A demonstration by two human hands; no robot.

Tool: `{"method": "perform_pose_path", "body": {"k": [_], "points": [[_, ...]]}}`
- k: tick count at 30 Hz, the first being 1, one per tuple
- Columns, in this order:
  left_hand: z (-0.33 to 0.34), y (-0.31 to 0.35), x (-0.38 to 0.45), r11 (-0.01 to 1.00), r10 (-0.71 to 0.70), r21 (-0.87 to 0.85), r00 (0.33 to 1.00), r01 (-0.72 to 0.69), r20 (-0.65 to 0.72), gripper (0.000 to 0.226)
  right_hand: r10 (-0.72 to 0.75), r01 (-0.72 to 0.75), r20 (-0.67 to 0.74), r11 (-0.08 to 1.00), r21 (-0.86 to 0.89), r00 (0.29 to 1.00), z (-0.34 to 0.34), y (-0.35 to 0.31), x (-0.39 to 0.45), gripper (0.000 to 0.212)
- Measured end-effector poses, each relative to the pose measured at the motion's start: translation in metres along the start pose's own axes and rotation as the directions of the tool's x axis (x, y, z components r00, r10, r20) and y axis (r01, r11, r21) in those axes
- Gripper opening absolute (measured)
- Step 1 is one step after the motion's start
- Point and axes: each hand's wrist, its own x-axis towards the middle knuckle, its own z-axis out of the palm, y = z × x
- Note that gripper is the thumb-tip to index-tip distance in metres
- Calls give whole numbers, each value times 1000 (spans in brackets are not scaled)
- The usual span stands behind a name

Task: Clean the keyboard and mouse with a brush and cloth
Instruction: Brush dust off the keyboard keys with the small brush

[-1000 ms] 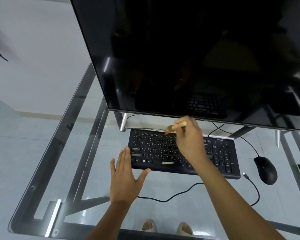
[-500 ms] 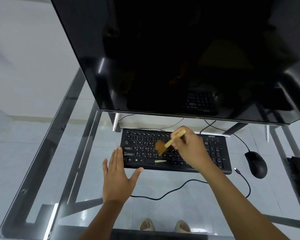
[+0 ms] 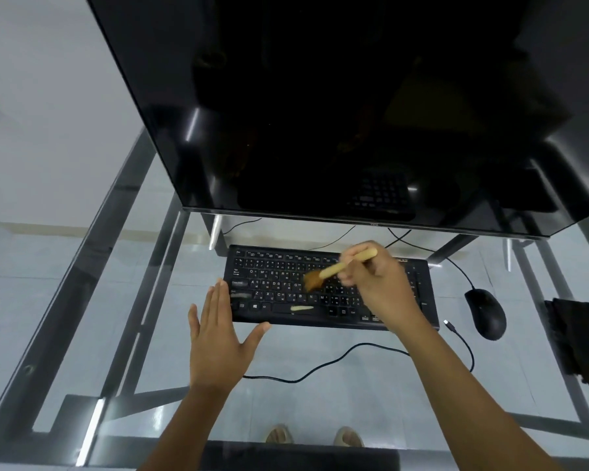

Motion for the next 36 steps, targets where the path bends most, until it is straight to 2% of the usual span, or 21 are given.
{"method": "perform_pose_path", "body": {"k": [2, 4, 6, 7, 9, 10, 11, 12, 15, 16, 17, 20, 21, 23, 25, 27, 28, 29, 32, 34, 36], "points": [[-1, 4, 1, 998, 15, 59, 1000, -16, 4, 102, 2, 0, 16, 995, -104, 1000, -5, 9, -2, 12], [-5, 15, 6, 993, 58, 103, 998, -57, -5, 102, -98, 64, -164, 977, -206, 982, -18, 17, -1, 13], [-10, 32, 15, 988, 121, 100, 993, -120, -5, 101, -109, 71, -271, 986, -148, 956, -29, 18, -2, 15], [-10, 43, 22, 984, 157, 85, 987, -158, 19, 102, -34, 22, -251, 998, -51, 967, -33, 18, -3, 15], [-6, 66, 33, 970, 233, 41, 965, -239, 117, 105, 146, -141, -19, 978, 156, 989, -35, 17, -6, 12], [-3, 77, 37, 961, 266, 28, 948, -275, 178, 108, 209, -230, 126, 955, 188, 970, -35, 18, -7, 11], [1, 88, 40, 952, 291, 20, 927, -305, 236, 111, 239, -272, 185, 947, 173, 953, -37, 22, -9, 11], [5, 97, 43, 947, 304, 17, 911, -321, 278, 115, 244, -265, 155, 955, 133, 957, -38, 26, -8, 11], [15, 114, 46, 937, 315, 42, 890, -348, 330, 121, 131, -145, -231, 989, -42, 964, -52, 32, -1, 16], [19, 120, 46, 932, 323, 46, 884, -358, 337, 121, 90, -109, -296, 993, -49, 951, -57, 34, 0, 16], [22, 123, 46, 928, 334, 45, 880, -370, 339, 121, 80, -92, -291, 995, -25, 953, -60, 37, 0, 14], [33, 135, 46, 916, 364, 36, 864, -400, 347, 118, 91, -91, -85, 996, 7, 992, -64, 44, -5, 12], [37, 139, 46, 911, 372, 36, 858, -410, 355, 118, 76, -85, -114, 994, -74, 991, -68, 48, -5, 15], [42, 144, 44, 904, 381, 42, 848, -425, 369, 117, 37, -88, -312, 985, -149, 949, -80, 49, -2, 23], [46, 151, 44, 896, 396, 46, 841, -442, 370, 117, 88, -102, -401, 995, -13, 912, -94, 54, -3, 23], [51, 160, 44, 883, 414, 54, 827, -467, 381, 117, 230, -179, -277, 964, 198, 933, -103, 58, -9, 18], [54, 164, 44, 877, 419, 61, 822, -476, 385, 118, 256, -208, -217, 952, 223, 942, -105, 60, -11, 18], [56, 167, 44, 872, 424, 68, 818, -484, 388, 118, 247, -226, -219, 967, 118, 944, -107, 65, -13, 18], [60, 176, 45, 863, 434, 77, 812, -499, 390, 118, 114, -182, -407, 974, -131, 906, -118, 75, -16, 11], [62, 181, 46, 865, 431, 73, 811, -496, 395, 118, 109, -140, -423, 989, -42, 900, -126, 78, -18, 6], [64, 184, 46, 870, 424, 70, 814, -487, 397, 118, 204, -190, -262, 979, 80, 943, -130, 75, -21, 10]]}}
